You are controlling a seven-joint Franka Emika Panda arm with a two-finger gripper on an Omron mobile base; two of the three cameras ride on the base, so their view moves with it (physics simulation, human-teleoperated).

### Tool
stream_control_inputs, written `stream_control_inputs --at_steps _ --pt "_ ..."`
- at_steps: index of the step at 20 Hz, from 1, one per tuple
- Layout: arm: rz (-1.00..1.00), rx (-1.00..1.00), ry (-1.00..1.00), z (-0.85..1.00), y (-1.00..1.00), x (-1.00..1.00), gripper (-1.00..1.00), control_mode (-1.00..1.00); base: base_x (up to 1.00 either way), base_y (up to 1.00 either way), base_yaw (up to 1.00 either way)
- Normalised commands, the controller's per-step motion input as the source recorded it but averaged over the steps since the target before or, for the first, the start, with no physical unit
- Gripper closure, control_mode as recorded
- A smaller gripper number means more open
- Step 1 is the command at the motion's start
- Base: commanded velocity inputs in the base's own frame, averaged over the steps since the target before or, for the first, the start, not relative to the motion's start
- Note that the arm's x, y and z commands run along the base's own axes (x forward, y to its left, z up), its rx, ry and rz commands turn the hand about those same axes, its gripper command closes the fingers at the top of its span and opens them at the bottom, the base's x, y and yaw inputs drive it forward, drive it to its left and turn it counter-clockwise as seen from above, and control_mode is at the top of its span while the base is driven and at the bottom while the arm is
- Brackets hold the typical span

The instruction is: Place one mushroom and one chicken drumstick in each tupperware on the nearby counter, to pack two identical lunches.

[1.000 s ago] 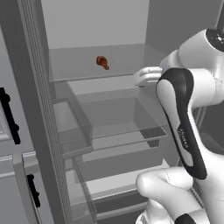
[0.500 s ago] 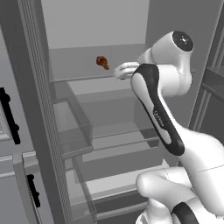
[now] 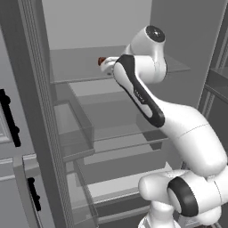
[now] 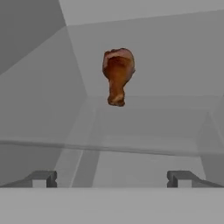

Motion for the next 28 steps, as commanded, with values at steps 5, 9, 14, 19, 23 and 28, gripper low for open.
stream_control_inputs --at_steps 5,9,14,19,23,28 --pt "0.0 0.0 0.05 0.0 0.22 0.82 -1.0 -1.0 0.0 0.0 0.0" --pt "0.0 0.0 0.01 0.0 0.15 0.78 -1.0 -1.0 0.0 0.0 0.0" --pt "0.0 0.0 0.0 -0.03 0.06 0.75 -1.0 -1.0 0.0 0.0 0.0" --pt "0.0 -0.01 0.01 -0.15 0.02 0.54 -1.0 -1.0 0.0 0.0 0.0" --pt "-0.05 -0.05 0.04 -0.31 0.1 0.11 -1.0 -1.0 0.0 0.0 0.0" --pt "-0.12 -0.04 0.1 -0.34 0.06 0.0 -1.0 -1.0 0.0 0.0 0.0"
